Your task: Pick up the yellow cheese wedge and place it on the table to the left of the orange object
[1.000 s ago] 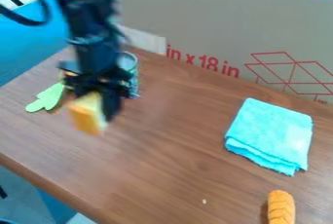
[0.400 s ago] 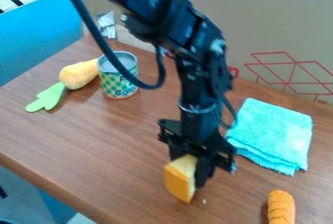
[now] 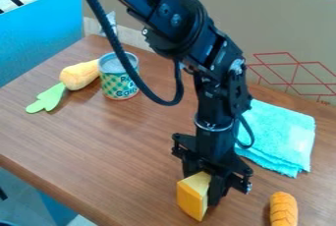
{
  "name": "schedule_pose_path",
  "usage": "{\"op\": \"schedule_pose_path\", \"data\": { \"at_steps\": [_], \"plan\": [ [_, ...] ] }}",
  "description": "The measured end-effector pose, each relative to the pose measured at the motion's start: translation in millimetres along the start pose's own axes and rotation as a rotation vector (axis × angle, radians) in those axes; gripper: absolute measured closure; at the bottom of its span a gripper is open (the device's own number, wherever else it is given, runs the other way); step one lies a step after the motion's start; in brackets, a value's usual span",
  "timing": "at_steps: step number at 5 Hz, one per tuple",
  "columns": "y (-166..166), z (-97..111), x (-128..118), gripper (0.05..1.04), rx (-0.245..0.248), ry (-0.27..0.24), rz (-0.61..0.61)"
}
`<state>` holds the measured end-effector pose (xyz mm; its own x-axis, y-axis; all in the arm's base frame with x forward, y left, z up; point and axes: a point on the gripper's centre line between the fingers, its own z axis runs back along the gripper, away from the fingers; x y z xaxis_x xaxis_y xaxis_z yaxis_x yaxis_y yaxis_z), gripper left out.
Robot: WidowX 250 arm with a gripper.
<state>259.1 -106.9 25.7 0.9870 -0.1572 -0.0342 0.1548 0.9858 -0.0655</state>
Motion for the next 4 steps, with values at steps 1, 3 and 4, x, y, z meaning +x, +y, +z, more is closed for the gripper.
{"op": "schedule_pose_path", "data": {
  "at_steps": [1, 3, 4],
  "plan": [
    [8, 0, 3, 0.232, 0.028, 0.003, 0.023],
    [15, 21, 1, 0.077, -0.009, -0.089, 0.078],
    [32, 67, -3, 0.078, -0.105, -0.243, 0.105]
  ]
}}
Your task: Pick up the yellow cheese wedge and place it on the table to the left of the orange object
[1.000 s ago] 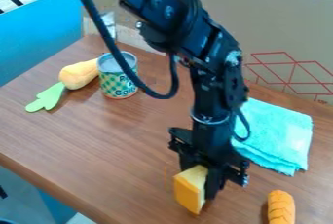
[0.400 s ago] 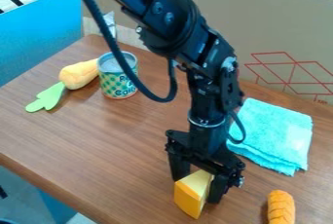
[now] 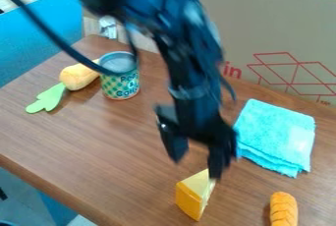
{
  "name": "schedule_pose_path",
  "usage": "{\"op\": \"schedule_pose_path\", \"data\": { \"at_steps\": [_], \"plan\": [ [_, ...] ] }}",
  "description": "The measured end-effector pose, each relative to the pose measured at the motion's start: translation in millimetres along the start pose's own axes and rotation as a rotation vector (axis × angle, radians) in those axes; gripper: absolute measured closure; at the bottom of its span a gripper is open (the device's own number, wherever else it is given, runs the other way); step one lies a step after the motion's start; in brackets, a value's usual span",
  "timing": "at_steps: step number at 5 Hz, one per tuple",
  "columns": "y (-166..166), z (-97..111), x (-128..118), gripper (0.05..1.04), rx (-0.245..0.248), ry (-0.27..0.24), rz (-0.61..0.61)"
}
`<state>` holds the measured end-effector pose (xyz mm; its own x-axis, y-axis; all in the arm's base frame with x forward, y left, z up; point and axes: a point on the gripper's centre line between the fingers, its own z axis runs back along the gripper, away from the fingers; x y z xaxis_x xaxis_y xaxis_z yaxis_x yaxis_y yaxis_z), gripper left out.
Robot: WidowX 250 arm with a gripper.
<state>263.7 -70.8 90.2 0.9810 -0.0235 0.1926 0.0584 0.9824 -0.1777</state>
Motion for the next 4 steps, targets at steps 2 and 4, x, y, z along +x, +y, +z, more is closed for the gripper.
{"op": "schedule_pose_path", "data": {
  "at_steps": [2, 4],
  "plan": [
    [60, 64, 2, 0.078, 0.037, -0.159, 0.194],
    [127, 48, 25, 0.078, 0.284, -0.013, 0.217]
  ]
}}
